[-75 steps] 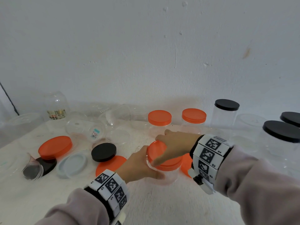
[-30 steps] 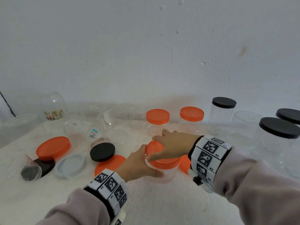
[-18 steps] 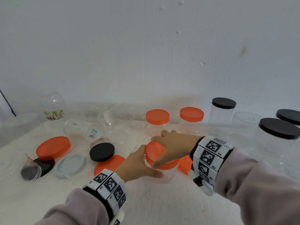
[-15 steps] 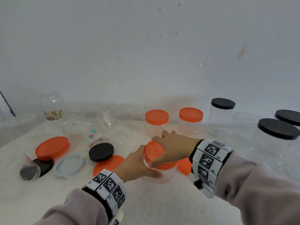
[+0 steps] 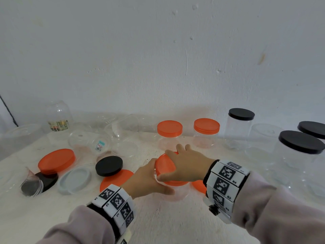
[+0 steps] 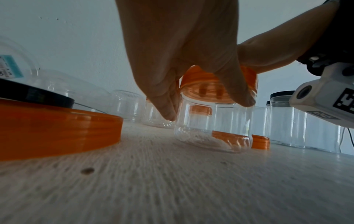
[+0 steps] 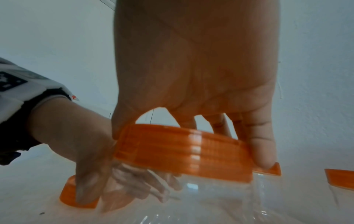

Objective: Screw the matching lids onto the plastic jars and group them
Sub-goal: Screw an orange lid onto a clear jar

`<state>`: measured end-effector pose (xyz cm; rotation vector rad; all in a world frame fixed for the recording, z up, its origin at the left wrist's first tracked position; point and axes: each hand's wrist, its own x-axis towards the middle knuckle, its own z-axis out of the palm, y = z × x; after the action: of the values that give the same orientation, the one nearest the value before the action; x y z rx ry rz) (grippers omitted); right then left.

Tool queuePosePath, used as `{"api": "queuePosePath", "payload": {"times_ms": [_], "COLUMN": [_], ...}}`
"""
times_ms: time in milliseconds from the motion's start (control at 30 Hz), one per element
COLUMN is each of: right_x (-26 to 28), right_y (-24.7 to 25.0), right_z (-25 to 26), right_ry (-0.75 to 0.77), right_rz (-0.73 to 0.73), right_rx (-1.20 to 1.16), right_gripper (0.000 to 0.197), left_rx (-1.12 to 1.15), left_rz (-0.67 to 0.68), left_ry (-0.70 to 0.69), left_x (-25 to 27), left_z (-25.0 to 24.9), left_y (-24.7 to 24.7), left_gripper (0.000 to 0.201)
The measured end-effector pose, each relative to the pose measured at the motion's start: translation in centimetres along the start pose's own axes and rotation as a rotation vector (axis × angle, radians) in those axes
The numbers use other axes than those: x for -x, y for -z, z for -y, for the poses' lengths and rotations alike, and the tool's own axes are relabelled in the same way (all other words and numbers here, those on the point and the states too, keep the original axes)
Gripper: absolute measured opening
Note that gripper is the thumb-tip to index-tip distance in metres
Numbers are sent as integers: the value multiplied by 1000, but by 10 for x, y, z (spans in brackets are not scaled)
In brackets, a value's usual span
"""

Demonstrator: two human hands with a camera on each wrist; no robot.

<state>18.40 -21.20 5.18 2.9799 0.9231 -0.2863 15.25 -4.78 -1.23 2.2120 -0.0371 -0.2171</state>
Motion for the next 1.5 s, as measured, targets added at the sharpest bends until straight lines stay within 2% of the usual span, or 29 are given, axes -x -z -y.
{"api": "queuePosePath", "payload": {"times_ms": [667,833,1067,1367,1500], "right_x": [3,4,5,5,6], "right_y": [-12,-18,-22,-19,-22], "right_z": [6,6,4,-9,-13], "right_ry": [-45,-57,-59,-9,7], "right_rz": [-116,-114,-77,50,33], "right_rx": [6,-64,-193,-393,-412], "right_gripper": [90,91,95,107,107], "left_rx": [-28,-6,9,62,-15], "left_rz": [7,17,26,61,103], "left_ry": [15,17,0,-14,6], "left_x": [9,8,9,9,4], "left_z": [-9,-5,-3,-3,-4], "left_y": [2,3,1,1,4], "left_gripper": [102,106,106,103,98]}}
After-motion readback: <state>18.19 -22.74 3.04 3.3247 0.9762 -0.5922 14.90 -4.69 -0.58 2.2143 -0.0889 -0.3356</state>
